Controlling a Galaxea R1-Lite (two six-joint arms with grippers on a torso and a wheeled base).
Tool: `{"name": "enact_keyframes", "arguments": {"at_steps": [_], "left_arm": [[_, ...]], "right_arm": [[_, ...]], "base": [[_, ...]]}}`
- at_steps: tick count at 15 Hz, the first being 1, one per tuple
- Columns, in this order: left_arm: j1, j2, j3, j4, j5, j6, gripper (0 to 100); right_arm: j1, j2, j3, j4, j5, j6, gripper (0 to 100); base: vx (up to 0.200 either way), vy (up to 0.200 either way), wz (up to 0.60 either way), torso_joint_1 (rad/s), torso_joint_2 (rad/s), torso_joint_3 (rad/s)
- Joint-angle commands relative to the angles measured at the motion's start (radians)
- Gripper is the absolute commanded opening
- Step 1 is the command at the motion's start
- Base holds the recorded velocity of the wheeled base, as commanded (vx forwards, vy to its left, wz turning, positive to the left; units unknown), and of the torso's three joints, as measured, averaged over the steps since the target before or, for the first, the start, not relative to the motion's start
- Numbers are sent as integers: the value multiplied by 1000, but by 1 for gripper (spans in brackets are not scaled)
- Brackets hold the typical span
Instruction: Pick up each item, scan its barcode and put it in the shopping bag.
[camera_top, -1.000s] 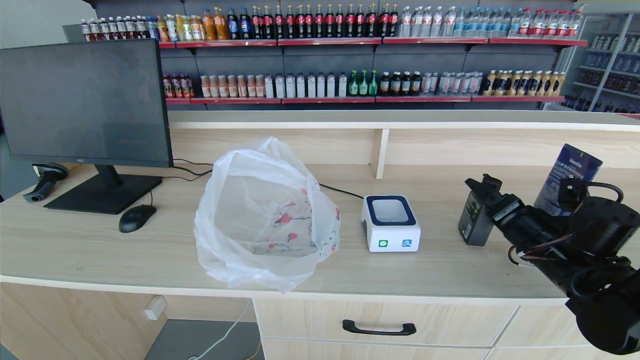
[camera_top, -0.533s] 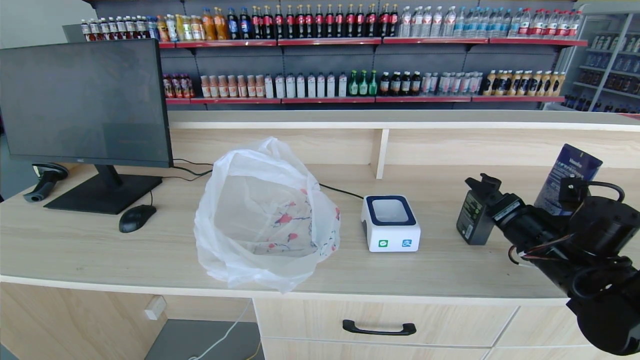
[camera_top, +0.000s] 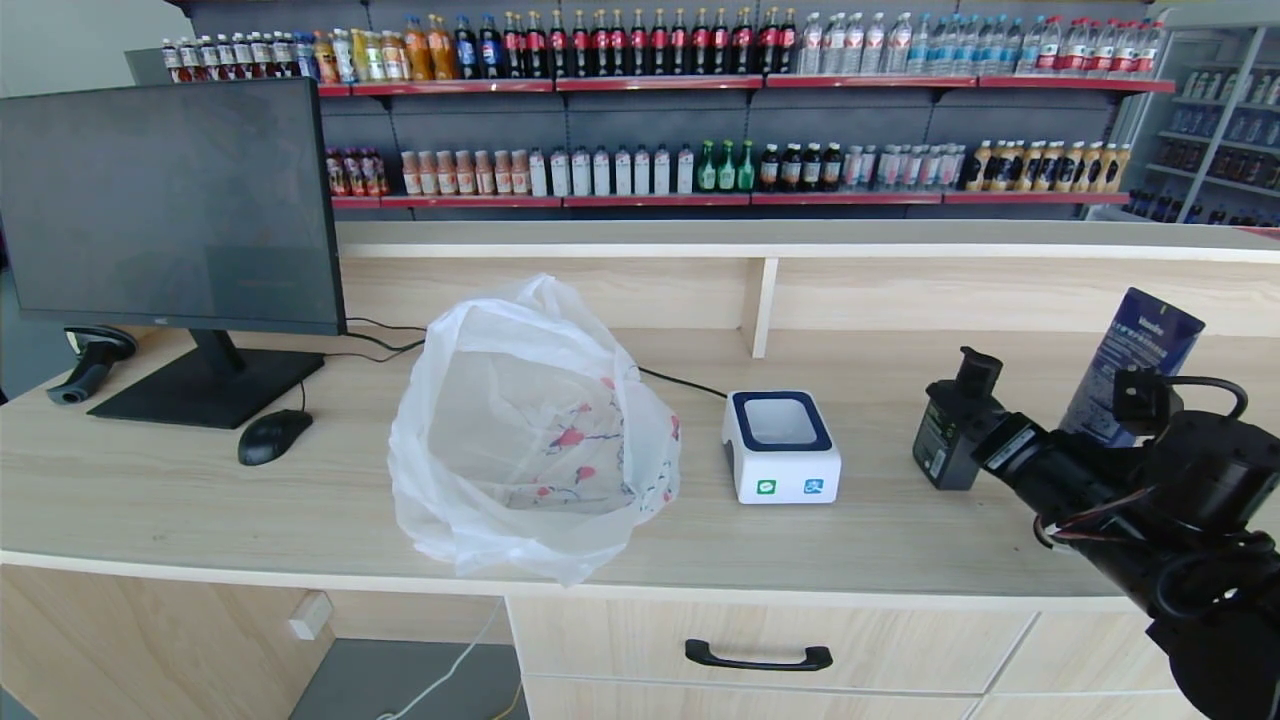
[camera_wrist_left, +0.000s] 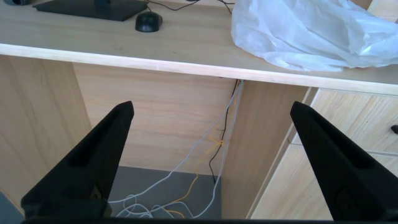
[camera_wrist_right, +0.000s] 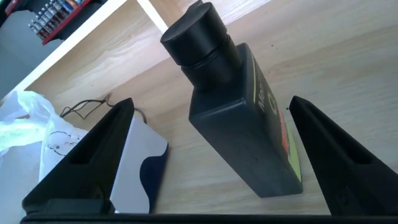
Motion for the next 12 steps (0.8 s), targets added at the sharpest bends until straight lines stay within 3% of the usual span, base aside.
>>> {"name": "enact_keyframes", "arguments": {"at_steps": [1, 5, 9, 12], "left_arm": [[0, 0, 0, 0, 0, 0, 100], [0, 0, 0, 0, 0, 0, 100], [0, 0, 0, 0, 0, 0, 100], [0, 0, 0, 0, 0, 0, 100]], "right_arm": [[1, -4, 27, -1, 0, -16, 100], [4, -45, 6, -1, 0, -27, 100], [9, -45, 67, -1, 2, -70, 100], [17, -39, 130, -1, 2, -281, 100]], "base": [[0, 0, 0, 0, 0, 0], [0, 0, 0, 0, 0, 0], [0, 0, 0, 0, 0, 0], [0, 0, 0, 0, 0, 0]]}}
